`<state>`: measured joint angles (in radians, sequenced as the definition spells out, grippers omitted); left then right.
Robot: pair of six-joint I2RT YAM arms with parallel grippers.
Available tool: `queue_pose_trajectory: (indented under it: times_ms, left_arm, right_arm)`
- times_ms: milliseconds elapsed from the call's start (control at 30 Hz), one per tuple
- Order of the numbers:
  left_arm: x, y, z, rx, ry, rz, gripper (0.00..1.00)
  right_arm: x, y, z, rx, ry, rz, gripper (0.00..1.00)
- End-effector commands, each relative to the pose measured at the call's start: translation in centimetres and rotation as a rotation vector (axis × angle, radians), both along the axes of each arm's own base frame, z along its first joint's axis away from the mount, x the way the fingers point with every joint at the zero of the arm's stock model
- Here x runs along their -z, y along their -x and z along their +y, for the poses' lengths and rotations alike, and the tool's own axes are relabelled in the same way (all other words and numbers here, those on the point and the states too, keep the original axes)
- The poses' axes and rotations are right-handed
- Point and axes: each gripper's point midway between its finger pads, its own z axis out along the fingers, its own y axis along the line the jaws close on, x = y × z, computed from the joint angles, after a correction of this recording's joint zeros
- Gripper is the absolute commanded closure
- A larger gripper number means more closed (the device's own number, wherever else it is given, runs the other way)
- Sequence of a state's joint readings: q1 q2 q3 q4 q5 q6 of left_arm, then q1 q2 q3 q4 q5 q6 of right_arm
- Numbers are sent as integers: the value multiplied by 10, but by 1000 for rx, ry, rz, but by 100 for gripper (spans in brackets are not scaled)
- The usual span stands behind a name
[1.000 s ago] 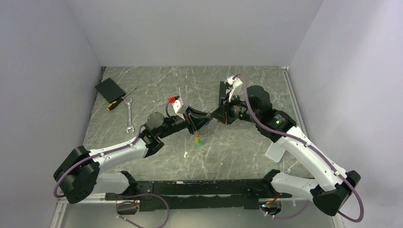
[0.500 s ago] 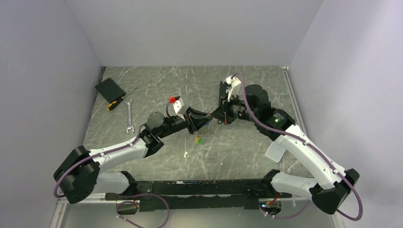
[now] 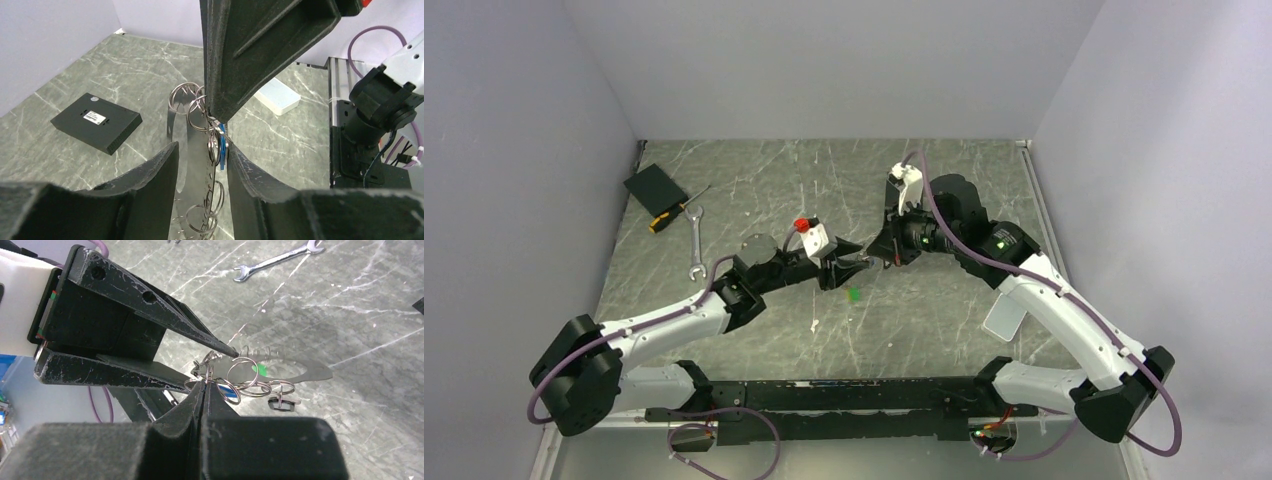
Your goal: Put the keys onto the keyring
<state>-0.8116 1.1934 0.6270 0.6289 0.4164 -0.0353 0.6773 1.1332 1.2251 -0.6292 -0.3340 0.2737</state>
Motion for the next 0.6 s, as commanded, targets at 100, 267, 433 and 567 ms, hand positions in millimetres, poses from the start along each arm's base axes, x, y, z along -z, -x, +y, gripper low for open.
queue_pose_trajectory:
  times_ms: [100,267,433,567]
  left_arm:
    - [-21,-3,-4,6,58,-60,52]
    - [-26,4,-13,63,126,-14,44]
    - [-22,8,-15,89,139,25,34]
    - [-21,4,-12,57,158,46,35]
  right_arm:
    - [-31,7,2,-3,-77,-15,100]
    - [-32,-1,-4,43,-67,-53,100]
    - [-36,-9,-8,87,-60,-94,100]
    - [-39,-11,-9,91,-62,-107,100]
